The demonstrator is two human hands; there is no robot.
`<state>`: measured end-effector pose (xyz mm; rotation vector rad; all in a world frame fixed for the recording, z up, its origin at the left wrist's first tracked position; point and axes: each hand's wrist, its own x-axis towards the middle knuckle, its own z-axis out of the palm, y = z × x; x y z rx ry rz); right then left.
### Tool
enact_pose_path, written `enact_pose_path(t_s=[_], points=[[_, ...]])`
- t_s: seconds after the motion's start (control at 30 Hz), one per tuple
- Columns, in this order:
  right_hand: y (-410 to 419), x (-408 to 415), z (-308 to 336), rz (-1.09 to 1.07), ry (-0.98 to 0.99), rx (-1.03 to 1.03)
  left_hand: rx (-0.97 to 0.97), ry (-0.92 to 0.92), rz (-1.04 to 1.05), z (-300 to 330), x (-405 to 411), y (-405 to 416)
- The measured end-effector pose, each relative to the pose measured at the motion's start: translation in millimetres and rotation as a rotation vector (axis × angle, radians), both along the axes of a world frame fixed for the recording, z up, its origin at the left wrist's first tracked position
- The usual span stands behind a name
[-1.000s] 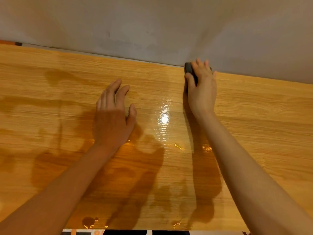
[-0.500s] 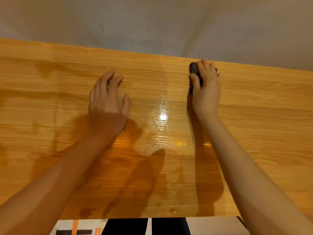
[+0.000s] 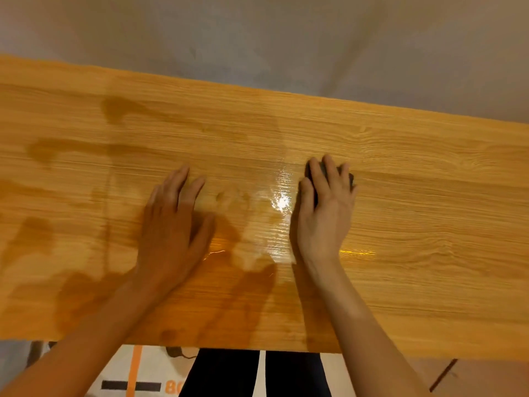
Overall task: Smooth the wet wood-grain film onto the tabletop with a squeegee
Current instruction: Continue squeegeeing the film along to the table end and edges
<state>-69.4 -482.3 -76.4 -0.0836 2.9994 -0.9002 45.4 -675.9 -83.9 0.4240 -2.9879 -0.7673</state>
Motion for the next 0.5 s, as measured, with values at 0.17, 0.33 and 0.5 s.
enact_pose_path(t_s=[0.17, 0.33, 0.5], points=[[-29, 30, -1, 0.451, 0.057, 0.057, -0.044, 0.026, -0.019, -8, 16, -3], [60, -4, 8, 0.346, -0.024, 0.086, -0.044, -0.003, -0.007, -6, 14, -6], [19, 24, 6, -0.033, -0.024, 0.004, -0.049, -0.021, 0.007, -5, 13, -3]])
